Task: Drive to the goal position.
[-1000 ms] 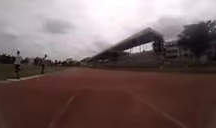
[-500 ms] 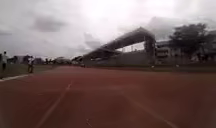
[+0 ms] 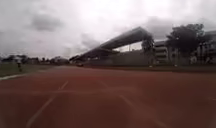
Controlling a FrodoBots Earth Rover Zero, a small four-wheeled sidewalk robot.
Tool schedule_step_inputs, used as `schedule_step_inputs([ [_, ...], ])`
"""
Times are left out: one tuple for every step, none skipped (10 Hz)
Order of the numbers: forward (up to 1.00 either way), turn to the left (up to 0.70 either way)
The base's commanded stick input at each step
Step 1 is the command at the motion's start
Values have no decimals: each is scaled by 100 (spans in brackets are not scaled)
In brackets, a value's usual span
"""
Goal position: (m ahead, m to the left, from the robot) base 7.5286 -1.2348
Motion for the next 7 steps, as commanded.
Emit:
schedule_step_inputs([
  [70, 0],
  [70, 0],
  [70, 0],
  [70, 0],
  [70, 0],
  [70, 0],
  [70, 0],
])
